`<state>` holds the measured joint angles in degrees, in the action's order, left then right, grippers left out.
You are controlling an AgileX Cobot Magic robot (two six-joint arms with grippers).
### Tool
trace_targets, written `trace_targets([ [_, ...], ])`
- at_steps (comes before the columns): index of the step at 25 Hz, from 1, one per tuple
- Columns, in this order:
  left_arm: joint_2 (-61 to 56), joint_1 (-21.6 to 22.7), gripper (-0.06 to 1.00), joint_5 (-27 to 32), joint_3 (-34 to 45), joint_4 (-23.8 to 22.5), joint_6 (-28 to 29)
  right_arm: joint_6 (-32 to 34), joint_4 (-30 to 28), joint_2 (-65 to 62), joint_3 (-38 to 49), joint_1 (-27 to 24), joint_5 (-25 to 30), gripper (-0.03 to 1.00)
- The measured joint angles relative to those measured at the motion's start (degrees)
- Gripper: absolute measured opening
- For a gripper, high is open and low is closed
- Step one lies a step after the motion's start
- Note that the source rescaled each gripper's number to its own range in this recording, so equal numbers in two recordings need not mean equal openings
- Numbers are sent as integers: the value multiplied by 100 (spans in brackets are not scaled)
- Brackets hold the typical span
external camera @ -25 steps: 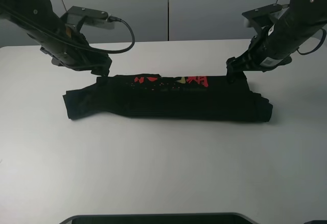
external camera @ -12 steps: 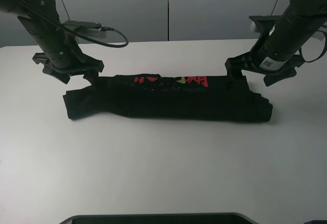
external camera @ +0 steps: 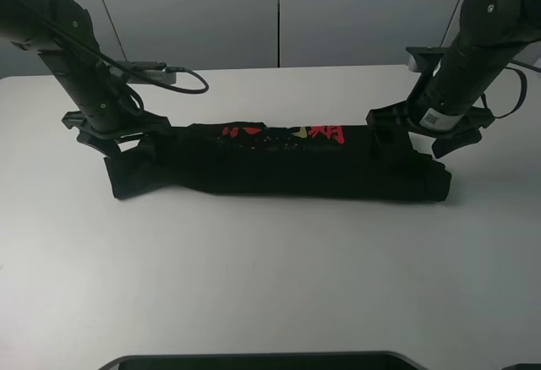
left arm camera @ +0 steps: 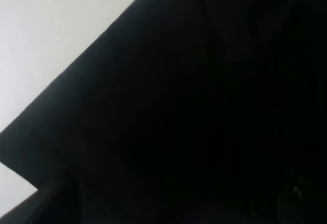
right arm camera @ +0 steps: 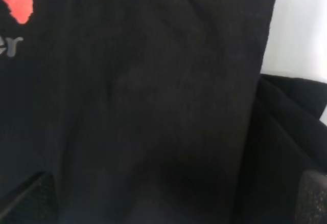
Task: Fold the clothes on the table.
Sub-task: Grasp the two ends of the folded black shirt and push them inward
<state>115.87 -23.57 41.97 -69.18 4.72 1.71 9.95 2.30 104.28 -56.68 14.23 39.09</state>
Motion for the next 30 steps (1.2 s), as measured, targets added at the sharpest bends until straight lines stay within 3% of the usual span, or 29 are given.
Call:
trace_targets([
  [15, 314, 0, 99, -13, 0, -66, -11, 35, 14, 521, -4, -455, -262, 100],
  [30, 314, 0, 99, -34, 0, -90, -33, 56, 14, 916, -31, -469, -460, 100],
])
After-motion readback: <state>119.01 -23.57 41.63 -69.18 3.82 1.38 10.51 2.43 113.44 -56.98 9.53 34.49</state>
